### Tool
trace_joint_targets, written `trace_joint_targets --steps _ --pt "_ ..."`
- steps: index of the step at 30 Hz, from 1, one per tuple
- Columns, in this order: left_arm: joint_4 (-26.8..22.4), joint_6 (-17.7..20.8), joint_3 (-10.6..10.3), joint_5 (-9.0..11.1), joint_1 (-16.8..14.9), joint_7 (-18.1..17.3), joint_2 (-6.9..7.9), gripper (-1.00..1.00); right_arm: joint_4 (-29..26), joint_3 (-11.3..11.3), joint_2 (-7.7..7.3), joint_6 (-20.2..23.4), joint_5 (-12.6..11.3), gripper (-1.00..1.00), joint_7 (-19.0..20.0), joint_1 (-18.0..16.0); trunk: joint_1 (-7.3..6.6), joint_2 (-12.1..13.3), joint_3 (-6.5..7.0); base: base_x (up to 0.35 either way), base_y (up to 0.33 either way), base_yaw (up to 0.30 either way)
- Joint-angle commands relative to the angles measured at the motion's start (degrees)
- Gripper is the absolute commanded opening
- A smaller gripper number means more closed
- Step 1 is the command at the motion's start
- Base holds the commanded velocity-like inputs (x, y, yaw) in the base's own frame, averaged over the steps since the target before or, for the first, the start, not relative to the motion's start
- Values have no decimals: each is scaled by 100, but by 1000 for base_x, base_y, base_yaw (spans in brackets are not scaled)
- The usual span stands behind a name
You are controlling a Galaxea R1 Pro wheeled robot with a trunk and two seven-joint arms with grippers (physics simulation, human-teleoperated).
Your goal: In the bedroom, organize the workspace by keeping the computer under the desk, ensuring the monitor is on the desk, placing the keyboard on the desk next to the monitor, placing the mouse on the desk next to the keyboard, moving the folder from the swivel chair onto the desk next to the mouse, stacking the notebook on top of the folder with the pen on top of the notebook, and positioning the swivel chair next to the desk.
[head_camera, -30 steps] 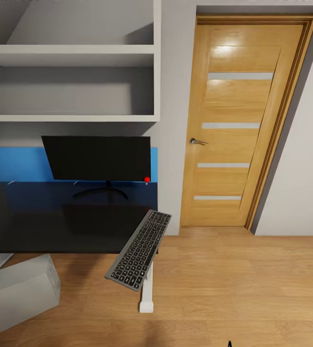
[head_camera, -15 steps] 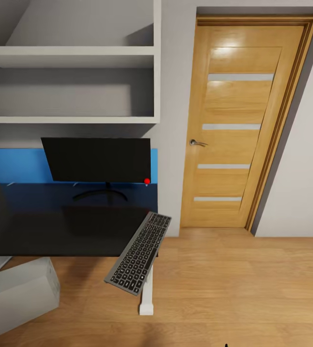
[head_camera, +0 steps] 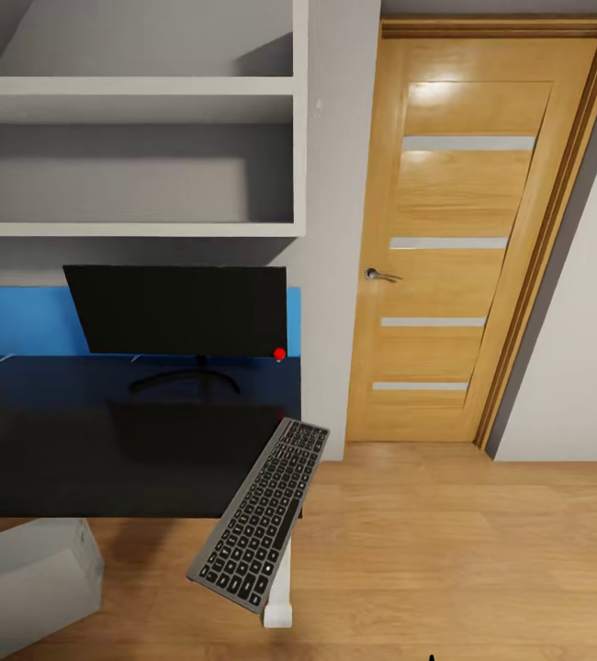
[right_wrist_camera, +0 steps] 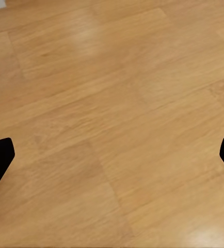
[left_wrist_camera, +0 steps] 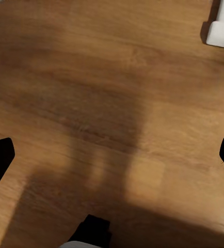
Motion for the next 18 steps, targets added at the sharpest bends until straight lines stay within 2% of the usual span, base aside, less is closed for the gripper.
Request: trace_joint_targets --steps 1,18 --pt "0 -29 -49 61 -5 24 2 100 11 49 2 -14 -12 100 -35 -6 0 -3 -6 42 0 0" --pt "101 -37 -55 53 -5 24 1 100 15 50 7 -4 -12 100 -53 -6 0 -3 -6 8 0 0"
